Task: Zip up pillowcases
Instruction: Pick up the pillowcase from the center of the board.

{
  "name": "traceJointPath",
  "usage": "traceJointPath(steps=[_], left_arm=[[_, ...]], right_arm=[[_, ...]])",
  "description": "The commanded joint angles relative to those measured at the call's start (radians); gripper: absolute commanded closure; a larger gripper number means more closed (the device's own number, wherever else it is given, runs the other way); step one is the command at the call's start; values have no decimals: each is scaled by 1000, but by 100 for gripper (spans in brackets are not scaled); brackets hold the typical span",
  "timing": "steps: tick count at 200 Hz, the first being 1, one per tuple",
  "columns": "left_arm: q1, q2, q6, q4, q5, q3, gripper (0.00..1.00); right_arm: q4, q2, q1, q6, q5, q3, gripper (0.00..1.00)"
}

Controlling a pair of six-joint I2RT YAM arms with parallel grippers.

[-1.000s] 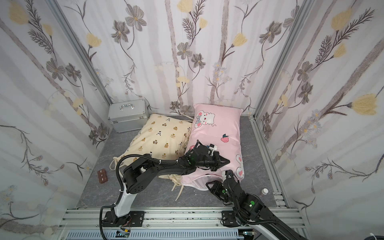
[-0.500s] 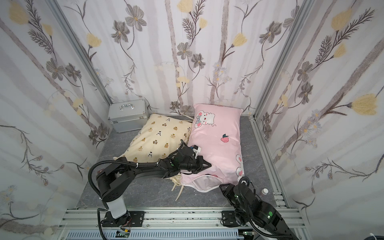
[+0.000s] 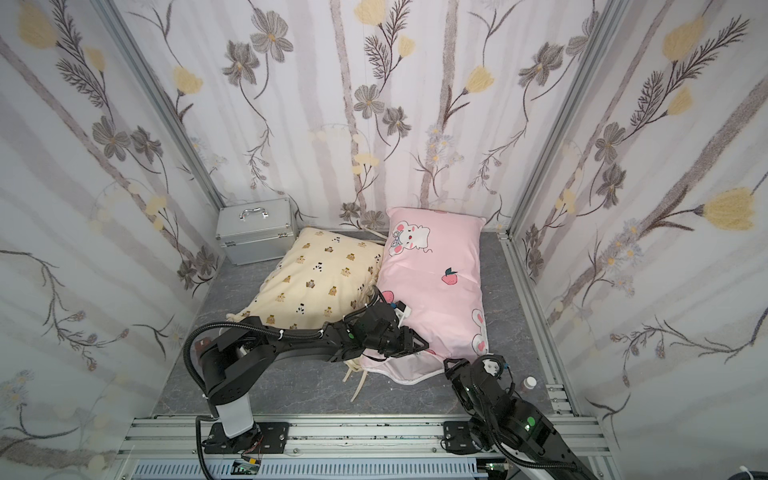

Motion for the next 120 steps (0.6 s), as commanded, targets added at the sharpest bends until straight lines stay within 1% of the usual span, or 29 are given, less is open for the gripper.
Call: traceJointPath(steps=[1,11,25,36,44,63,70,85,100,120], left_arm=[[65,84,54,-7,-30,58,59],[94,128,72,-29,-36,90,59],[134,171,83,-42,-33,122,59],[155,185,83,-41,-29,134,59],[166,188,82,-35,-24,136,59],[179,195,76,-32,-13,150,60],[178,197,74,-30,-11,153,60],[179,201,67,-27,-5,158,61],[180,202,66,-30,-7,161,61],[187,204,65,-30,-9,162,62]], right_arm=[[163,172,-74,-131,-25,64,32],[199,228,-160,-223,-80,99,32],[246,247,-326,-338,-228,103,31],[272,231,-428,-383,-325,79,30],[303,215,-467,-388,-385,52,30],[415,188,-463,-317,-501,-40,28],[440,186,-449,-296,-520,-70,27],[492,173,-418,-253,-514,-129,27],[575,174,-415,-220,-532,-185,27],[601,199,-425,-235,-449,-212,29]])
